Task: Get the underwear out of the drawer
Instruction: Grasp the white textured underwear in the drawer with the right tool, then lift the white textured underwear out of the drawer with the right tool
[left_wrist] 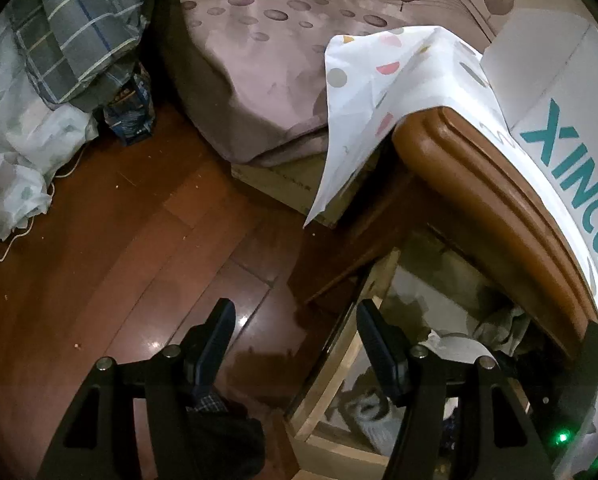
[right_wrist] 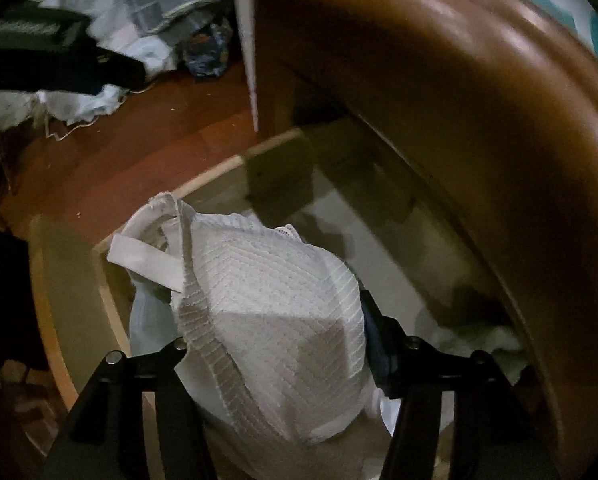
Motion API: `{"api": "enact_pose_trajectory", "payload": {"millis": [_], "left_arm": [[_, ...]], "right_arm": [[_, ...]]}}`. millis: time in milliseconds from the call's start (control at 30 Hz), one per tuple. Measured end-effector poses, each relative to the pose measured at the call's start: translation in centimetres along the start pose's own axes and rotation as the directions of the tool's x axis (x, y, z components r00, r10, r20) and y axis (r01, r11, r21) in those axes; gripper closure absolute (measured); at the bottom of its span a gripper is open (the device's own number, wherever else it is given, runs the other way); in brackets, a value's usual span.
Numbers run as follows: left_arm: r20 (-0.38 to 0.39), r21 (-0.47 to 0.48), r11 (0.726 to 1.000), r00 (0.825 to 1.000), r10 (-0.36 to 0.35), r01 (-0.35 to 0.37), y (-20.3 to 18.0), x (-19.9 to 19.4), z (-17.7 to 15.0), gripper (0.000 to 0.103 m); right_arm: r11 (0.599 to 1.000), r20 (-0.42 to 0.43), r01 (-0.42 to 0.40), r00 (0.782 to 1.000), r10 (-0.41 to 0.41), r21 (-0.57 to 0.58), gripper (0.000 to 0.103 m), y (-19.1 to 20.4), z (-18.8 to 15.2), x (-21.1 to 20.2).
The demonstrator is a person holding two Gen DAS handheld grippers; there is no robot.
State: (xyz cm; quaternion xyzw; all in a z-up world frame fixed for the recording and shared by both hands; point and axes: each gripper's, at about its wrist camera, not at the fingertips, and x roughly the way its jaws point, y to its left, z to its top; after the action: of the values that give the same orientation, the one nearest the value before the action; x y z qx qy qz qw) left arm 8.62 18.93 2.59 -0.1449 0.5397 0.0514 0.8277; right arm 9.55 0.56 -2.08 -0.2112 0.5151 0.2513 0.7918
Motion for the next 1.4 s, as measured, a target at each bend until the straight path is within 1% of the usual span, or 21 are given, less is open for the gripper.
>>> {"api": "enact_pose_trajectory", "payload": {"millis": [67,100,167,267,400,467,633,667,733,800,867,1000,1067,1233,1333,1400], "left_arm": [[0.004,0.009,1.000,1.000,0.013,-0.013,0.0,0.0,0.0,0.038],[0.002,0.007,1.000,1.000,0.012,-0.012,0.0,0.1,0.0,0.038],[-0.002,-0.001,1.000,1.000,0.004,-0.004,0.1,0.1,0.0,0.038],[0.000,0.007,1.000,1.000,0.003,-0.003,-0.1,0.1,0.0,0.038],[-0.001,0.021,1.000,1.000,-0.001,0.001,-0.3,0.1,-0.1,0.038],[-0.005,0.024,1.000,1.000,-0.004,0.004,-0.3,0.1,-0.2,0.038],[0.001,0.031,1.000,1.000,0.006,-0.006,-0.4,0.1,-0.1,0.038],[-0.001,0.029,1.000,1.000,0.002,-0.002,-0.5,0.2,-0.2,0.038],[-0.002,0.030,1.000,1.000,-0.001,0.001,-0.6,0.2,-0.2,0.038],[0.004,0.043,0.999,1.000,-0.003,0.003,-0.8,0.0,-0.3,0.038],[0.006,0.056,0.998,1.000,-0.005,0.004,-1.1,0.0,-0.4,0.038],[-0.016,0.086,0.996,1.000,-0.013,0.014,-1.8,0.4,-0.7,0.038],[-0.021,0.102,0.995,1.000,-0.013,0.015,-2.2,0.5,-0.8,0.038],[-0.044,0.125,0.992,0.999,-0.023,0.028,-2.9,1.1,-1.1,0.038],[-0.057,0.167,0.985,0.998,-0.025,0.034,-3.8,1.5,-1.5,0.038],[-0.088,0.189,0.979,0.995,-0.053,0.069,-4.3,1.9,-1.9,0.038]], "right_arm": [[1.000,-0.013,0.007,1.000,-0.007,0.012,0.048,-0.1,-0.1,0.4],[1.000,-0.022,0.006,1.000,-0.006,0.017,0.047,-0.1,-0.2,0.6],[0.999,-0.043,-0.007,0.999,0.009,0.031,0.042,-0.2,-0.4,0.9],[0.999,-0.063,-0.005,0.998,0.008,0.053,0.041,-0.6,-0.8,1.2],[0.997,-0.052,-0.026,0.998,0.030,0.078,0.041,-0.7,-1.2,0.7],[0.994,-0.060,-0.035,0.997,0.041,0.099,0.033,-1.0,-1.3,0.7],[0.991,-0.063,-0.048,0.996,0.056,0.127,0.032,-1.0,-1.3,0.9],[0.990,-0.057,-0.051,0.997,0.059,0.129,0.034,-1.0,-1.3,0.8],[0.989,-0.047,-0.053,0.997,0.060,0.137,0.035,-1.1,-1.4,0.6],[0.988,-0.041,-0.058,0.997,0.064,0.146,0.040,-1.2,-1.5,0.4],[0.991,-0.015,-0.034,0.999,0.036,0.130,0.049,-1.0,-1.7,-0.3],[0.997,-0.014,0.007,1.000,-0.006,0.082,0.056,-0.3,-2.1,-1.5],[0.997,-0.002,0.021,1.000,-0.021,0.080,0.059,-0.1,-2.1,-2.2],[0.990,0.053,0.032,0.998,-0.040,0.136,0.063,-0.3,-2.4,-4.8],[0.980,0.090,0.044,0.994,-0.063,0.196,0.064,-1.0,-3.0,-6.6],[0.969,0.119,0.050,0.990,-0.081,0.241,0.065,-1.5,-3.4,-7.7]]}}
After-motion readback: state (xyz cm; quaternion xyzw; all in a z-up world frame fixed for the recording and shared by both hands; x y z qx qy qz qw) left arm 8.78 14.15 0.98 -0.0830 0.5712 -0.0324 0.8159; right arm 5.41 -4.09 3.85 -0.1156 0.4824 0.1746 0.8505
